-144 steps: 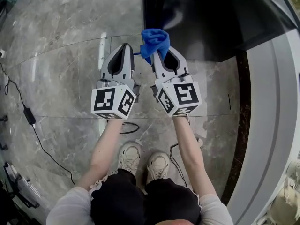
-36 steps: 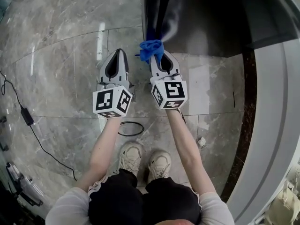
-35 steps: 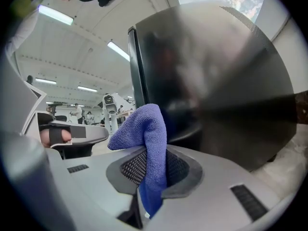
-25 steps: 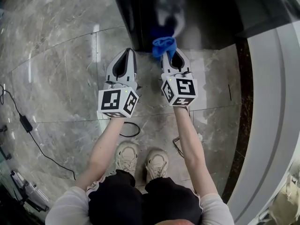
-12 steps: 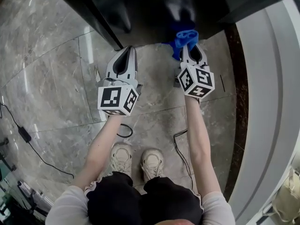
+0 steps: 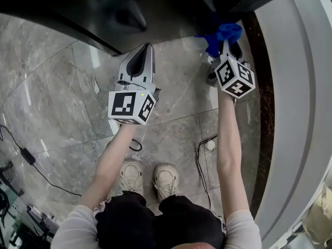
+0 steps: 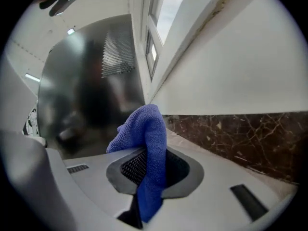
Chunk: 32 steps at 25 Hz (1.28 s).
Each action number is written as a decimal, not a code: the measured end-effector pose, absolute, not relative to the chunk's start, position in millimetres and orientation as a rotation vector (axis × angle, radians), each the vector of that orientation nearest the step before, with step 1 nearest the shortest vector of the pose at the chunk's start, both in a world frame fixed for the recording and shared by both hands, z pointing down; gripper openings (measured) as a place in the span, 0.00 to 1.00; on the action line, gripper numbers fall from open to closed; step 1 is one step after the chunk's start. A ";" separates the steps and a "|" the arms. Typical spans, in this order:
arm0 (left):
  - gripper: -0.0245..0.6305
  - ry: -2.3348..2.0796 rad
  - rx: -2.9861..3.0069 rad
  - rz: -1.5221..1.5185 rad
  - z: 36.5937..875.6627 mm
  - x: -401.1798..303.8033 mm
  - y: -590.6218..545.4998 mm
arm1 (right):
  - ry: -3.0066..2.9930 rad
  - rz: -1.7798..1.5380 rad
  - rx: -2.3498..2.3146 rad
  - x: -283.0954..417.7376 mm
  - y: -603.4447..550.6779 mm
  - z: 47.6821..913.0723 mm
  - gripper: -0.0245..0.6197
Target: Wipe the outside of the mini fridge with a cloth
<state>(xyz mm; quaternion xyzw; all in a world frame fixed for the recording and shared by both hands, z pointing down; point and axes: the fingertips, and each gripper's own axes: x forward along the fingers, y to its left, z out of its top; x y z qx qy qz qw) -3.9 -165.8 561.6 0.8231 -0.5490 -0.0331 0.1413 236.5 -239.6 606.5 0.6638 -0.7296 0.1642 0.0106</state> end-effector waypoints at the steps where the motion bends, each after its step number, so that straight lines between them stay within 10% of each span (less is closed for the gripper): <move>1: 0.04 -1.581 2.377 -0.098 562.1 -1.6 -166.7 | -2.260 0.519 2.094 245.1 -242.0 606.6 0.16; 18: 0.04 -1.597 2.369 -0.120 557.9 -2.2 -171.2 | -2.197 0.487 2.209 280.8 -241.0 583.9 0.16; 32: 0.04 -1.608 2.474 -0.192 444.5 -11.3 -146.5 | -2.379 0.457 2.114 153.5 -151.7 463.2 0.16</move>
